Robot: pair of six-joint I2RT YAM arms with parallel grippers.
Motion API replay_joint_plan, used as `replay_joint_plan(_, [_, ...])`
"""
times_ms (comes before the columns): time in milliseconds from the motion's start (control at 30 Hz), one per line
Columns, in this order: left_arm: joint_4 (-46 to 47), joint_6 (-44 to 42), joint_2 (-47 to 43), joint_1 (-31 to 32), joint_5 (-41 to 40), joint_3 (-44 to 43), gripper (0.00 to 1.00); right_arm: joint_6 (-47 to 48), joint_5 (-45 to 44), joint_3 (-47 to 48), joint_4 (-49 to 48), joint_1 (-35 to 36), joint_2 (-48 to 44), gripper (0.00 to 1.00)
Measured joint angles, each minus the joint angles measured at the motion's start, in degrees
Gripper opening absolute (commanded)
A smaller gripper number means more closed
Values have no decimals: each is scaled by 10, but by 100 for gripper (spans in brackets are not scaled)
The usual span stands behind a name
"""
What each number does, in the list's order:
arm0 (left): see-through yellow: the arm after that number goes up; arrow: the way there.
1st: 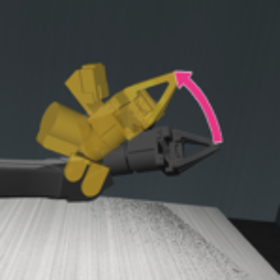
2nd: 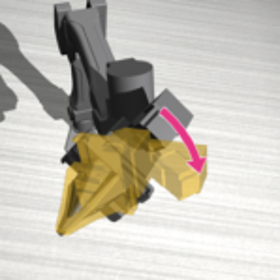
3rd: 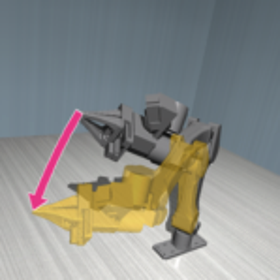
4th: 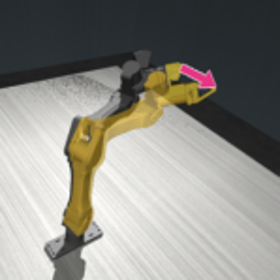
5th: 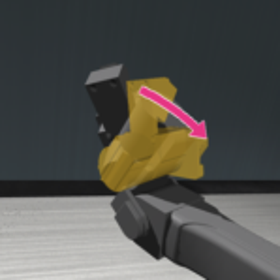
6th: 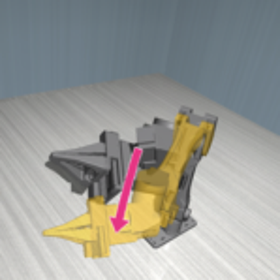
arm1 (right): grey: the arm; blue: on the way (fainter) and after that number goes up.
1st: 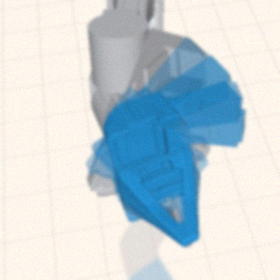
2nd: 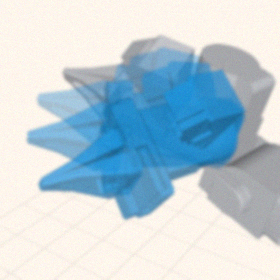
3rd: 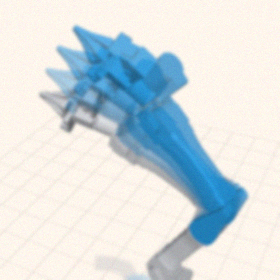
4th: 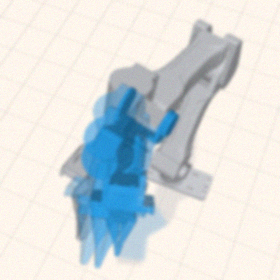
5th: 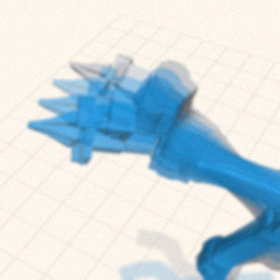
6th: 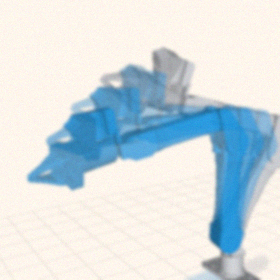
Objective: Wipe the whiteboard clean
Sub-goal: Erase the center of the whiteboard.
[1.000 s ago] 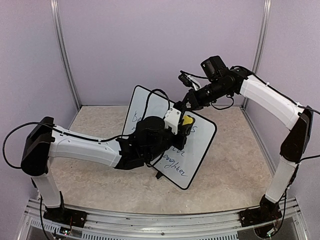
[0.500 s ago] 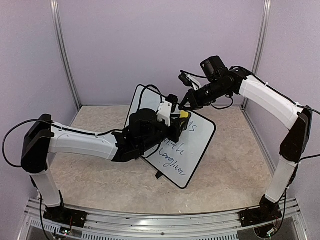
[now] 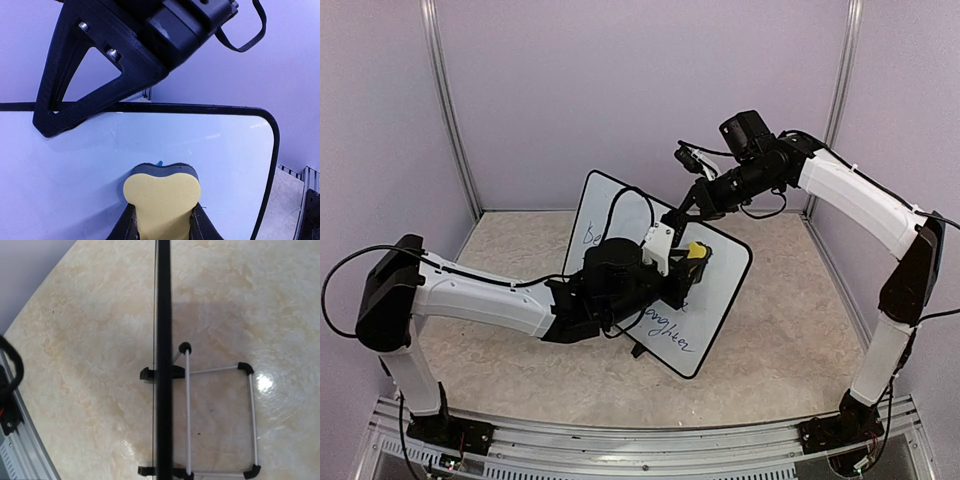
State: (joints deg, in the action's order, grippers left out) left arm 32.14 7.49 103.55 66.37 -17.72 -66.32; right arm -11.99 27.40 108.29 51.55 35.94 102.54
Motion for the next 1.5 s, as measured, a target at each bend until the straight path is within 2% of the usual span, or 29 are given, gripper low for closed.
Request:
replay_joint_plan(433, [-98, 1, 40, 25, -120, -90, 13, 21, -22, 5, -11, -2, 7, 0])
replay_joint_plan(767, [-101, -23, 46, 25, -144, -108, 13, 21, -21, 5, -18, -3, 7, 0])
replay_joint_plan(1000, [-120, -39, 61, 24, -183, -158, 12, 19, -15, 5, -20, -3, 7, 0])
replay_joint_plan(1300, [-96, -28, 52, 25, -163, -124, 12, 18, -12, 5, -14, -3, 7, 0])
replay_joint_plan(1500, [-117, -19, 38, 25, -132, -101, 12, 18, -12, 5, -12, -3, 8, 0])
